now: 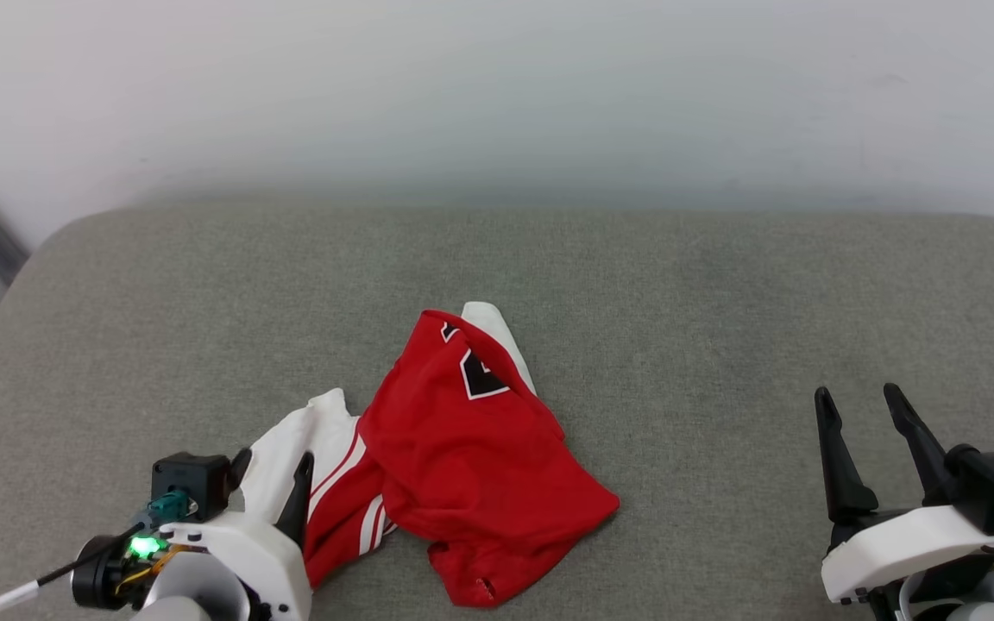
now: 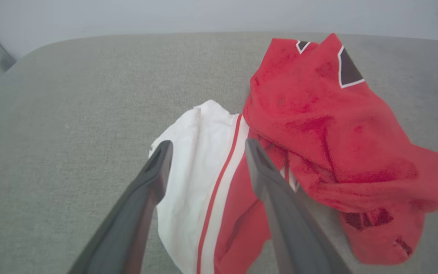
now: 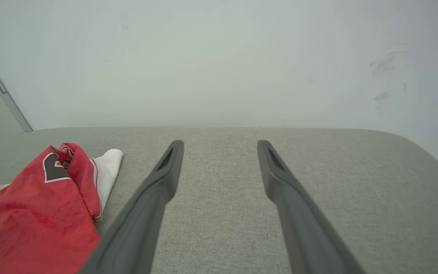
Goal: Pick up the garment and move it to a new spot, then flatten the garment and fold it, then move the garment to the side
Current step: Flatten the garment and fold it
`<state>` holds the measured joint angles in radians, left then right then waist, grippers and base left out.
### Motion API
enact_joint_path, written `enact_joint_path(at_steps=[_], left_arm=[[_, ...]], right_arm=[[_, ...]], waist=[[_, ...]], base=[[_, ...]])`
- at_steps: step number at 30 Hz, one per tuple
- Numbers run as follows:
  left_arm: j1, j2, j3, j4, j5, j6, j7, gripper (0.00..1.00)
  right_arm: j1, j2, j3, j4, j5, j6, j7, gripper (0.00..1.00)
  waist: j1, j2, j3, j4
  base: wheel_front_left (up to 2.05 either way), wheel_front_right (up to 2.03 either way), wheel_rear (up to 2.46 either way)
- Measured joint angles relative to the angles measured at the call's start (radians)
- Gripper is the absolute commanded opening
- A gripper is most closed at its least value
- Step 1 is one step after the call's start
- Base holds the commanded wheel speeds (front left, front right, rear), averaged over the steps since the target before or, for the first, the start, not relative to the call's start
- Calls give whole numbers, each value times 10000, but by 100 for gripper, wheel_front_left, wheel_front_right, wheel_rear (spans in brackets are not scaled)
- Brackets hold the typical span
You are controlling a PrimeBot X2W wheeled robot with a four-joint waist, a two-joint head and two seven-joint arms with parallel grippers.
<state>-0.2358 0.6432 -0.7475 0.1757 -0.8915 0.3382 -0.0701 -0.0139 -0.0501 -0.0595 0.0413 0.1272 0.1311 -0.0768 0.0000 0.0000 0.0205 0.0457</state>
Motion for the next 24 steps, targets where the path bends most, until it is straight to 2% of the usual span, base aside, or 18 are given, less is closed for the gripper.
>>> enact_joint_path(at_steps=[7,17,22,24], left_arm=[[-396,-616,337,-600,934,153,-1687,100],[-238,-1214,1475,-1103,2048,226,-1900,100],[-105,-1262,1678,-1177,2454,71,-1904,100],[-132,-1411,1680,-1202,2623,-58,-1914,100]], right_arm=[[183,0,-58,-245,-58,-2,215,100],[299,2,-176,-184,-23,-2,721,100],[103,-2,-36,577,169,-2,2102,100],[-437,-10,422,865,234,-2,3218,100]], waist=[[0,0,-297,18],[-1,0,-354,179],[0,0,-275,601],[0,0,-126,940]], base=[[0,0,0],[0,0,0],[0,0,0],[0,0,0]])
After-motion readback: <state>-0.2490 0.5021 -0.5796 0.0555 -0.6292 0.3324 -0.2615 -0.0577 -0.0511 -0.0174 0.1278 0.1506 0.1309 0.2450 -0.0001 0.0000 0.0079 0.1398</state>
